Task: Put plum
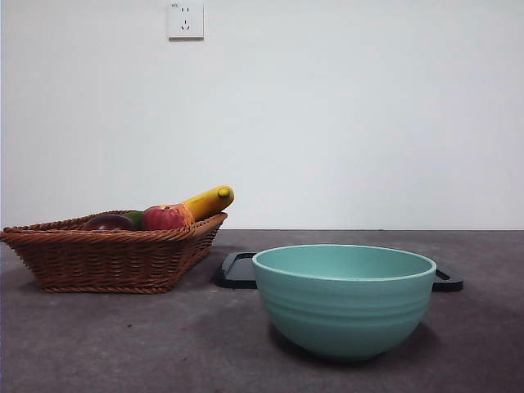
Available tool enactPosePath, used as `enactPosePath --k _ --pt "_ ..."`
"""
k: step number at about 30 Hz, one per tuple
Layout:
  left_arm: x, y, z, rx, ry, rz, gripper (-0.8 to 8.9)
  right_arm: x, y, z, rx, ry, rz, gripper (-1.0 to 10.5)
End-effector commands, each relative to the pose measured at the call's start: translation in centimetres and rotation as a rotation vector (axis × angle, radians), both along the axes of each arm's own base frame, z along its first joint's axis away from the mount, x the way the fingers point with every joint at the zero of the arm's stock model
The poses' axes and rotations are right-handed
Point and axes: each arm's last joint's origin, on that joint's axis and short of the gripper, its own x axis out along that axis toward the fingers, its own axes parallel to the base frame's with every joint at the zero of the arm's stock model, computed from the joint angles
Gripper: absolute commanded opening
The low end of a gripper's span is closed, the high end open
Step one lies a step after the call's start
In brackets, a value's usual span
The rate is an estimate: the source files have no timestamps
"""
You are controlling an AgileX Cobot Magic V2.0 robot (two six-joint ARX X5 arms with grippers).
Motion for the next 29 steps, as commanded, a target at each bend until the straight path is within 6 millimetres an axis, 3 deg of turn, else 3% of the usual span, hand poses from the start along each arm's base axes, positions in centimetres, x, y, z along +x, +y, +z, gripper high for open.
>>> enactPosePath --k 1,17,29 --pt "0.0 0.0 -0.6 -0.006 0.040 0.002 0.08 0.0 0.0 -0.7 0.009 -0.004 -0.006 0.1" --pt "0.0 0.0 -0.6 -0.006 0.040 0.001 0.08 -0.3 0.0 -2.6 0.039 0.178 -0.007 0.1" --pt "0.0 0.0 -0.6 -0.006 0.039 0.001 0.08 -0.3 0.0 -2.5 0.042 0.168 -0.006 0.1"
